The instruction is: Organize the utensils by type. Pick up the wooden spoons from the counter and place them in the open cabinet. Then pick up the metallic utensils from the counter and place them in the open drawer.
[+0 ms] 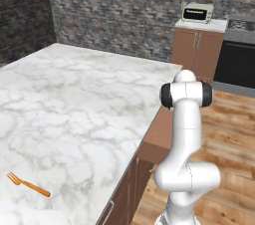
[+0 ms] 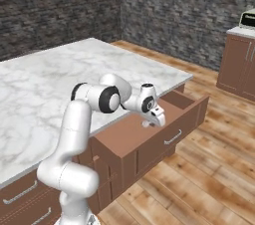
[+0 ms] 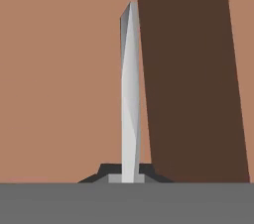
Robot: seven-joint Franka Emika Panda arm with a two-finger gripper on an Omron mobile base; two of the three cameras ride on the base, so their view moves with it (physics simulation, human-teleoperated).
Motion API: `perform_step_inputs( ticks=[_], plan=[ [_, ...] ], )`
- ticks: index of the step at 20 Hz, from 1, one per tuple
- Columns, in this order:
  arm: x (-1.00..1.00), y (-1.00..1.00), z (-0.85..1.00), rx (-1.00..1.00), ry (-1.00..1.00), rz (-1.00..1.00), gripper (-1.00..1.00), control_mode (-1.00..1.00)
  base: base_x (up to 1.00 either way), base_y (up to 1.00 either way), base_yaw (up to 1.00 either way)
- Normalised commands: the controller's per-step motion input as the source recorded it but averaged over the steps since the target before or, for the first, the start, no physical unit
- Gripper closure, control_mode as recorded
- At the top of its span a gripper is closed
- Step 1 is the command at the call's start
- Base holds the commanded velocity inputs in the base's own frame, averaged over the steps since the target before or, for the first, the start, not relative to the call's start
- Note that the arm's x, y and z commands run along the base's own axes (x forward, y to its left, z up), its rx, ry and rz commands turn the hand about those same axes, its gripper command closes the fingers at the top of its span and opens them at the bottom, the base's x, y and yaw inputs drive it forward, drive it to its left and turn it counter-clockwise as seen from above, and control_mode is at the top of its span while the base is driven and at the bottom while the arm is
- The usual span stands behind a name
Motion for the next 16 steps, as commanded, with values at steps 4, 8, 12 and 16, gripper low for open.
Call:
perform_step_inputs(
  ticks=[4, 8, 12, 16],
  plan=[
    [0.31, -0.32, -0.39, 0.02, 0.0, -0.04, 1.0, -1.0, 0.0, 0.0, 0.0],
    [0.27, -0.29, -0.39, 0.0, 0.0, -0.04, 1.0, -1.0, 0.0, 0.0, 0.0],
    [0.06, -0.5, -0.48, 0.0, -0.06, -0.06, 1.0, -1.0, 0.0, 0.0, 0.0],
    [-0.06, -0.99, -0.71, 0.02, -0.17, -0.12, 1.0, -1.0, 0.0, 0.0, 0.0]
  ],
)
